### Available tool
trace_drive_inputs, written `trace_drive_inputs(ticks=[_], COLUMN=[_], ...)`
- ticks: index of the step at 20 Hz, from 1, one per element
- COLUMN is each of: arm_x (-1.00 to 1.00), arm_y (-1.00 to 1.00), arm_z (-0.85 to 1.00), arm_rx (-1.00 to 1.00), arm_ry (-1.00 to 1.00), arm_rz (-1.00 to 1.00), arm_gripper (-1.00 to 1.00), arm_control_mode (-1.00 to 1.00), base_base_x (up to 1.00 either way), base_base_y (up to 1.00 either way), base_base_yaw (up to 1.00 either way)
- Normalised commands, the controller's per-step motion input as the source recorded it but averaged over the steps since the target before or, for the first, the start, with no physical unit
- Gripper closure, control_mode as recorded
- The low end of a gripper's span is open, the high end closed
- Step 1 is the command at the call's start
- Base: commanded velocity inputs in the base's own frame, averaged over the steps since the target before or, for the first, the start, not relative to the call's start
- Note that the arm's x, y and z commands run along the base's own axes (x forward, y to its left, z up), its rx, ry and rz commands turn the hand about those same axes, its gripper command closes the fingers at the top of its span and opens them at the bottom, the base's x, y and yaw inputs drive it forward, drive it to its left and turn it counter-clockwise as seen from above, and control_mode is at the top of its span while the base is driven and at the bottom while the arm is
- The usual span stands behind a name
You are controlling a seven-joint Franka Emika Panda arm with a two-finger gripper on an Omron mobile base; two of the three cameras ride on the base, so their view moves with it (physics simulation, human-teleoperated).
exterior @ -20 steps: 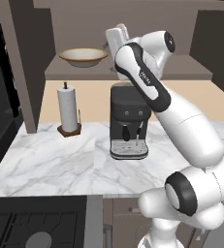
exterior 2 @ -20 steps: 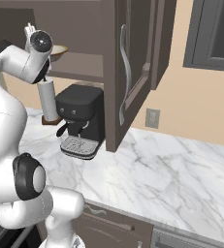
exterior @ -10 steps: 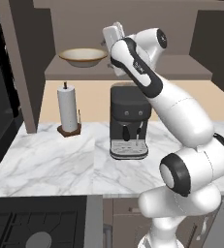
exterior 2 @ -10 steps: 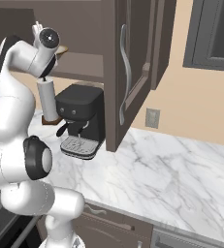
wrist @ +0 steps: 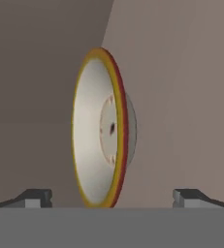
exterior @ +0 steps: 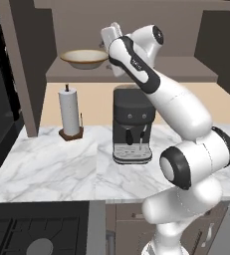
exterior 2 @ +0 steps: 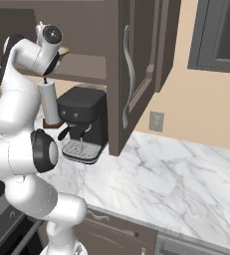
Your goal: Pick up the bowls from the cabinet and place each bowl in front of a stool on the dining counter.
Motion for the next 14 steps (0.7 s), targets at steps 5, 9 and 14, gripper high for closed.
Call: trace_drive_inputs(ticks=[5,9,14], arm_x=[0.21,0.22,0.23], arm_y=[0.11,0.11,0.15], arm_z=[-0.09,-0.12,-0.15], arm_rx=[0.0,0.0,0.0], arm_ry=[0.09,0.09,0.08], arm_rz=[0.0,0.0,0.0], arm_gripper=[-1.0,-1.0,-1.0], arm_control_mode=[-1.0,-1.0,-1.0], base_base_x=[0.0,0.0,0.0], base_base_y=[0.0,0.0,0.0], base_base_yaw=[0.0,0.0,0.0])
